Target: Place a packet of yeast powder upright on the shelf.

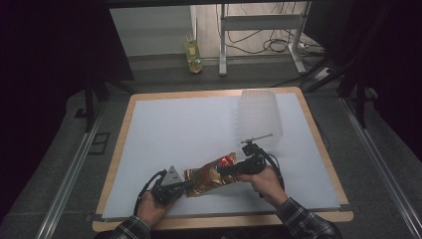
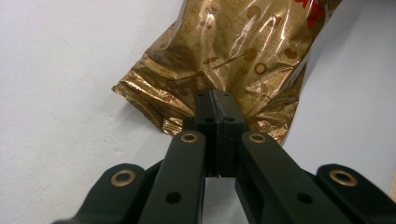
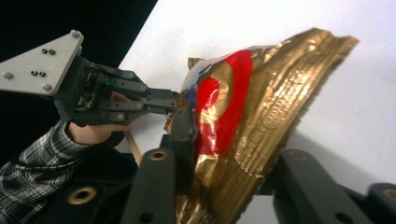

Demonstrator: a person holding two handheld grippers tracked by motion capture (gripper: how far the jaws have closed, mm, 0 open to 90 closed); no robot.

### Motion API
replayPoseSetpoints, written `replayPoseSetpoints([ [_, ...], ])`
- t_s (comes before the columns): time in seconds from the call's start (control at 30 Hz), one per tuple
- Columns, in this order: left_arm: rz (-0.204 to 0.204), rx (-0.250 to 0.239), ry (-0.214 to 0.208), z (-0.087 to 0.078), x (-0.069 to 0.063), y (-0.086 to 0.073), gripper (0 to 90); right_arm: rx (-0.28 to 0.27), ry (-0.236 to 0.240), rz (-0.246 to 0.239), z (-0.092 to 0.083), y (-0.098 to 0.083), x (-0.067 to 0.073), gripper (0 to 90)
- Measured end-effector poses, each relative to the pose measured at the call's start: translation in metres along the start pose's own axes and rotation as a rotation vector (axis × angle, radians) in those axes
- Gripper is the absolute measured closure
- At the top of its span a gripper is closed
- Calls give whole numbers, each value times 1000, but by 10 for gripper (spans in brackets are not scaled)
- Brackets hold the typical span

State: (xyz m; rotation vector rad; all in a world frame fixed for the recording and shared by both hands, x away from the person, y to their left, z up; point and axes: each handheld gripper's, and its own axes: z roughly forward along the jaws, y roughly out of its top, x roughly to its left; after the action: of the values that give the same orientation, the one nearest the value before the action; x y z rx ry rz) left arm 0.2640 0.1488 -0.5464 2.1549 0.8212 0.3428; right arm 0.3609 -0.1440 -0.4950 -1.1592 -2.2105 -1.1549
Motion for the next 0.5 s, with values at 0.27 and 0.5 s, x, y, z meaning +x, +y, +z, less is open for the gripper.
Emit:
replayPoseSetpoints([
  [0.27, 68, -40, 40, -14, -3, 9, 825, -7, 3, -100, -9, 4, 9, 766],
  [0.5, 33, -87, 39, -19, 2, 8, 695, -11, -41, -189, -21, 9, 21, 769],
])
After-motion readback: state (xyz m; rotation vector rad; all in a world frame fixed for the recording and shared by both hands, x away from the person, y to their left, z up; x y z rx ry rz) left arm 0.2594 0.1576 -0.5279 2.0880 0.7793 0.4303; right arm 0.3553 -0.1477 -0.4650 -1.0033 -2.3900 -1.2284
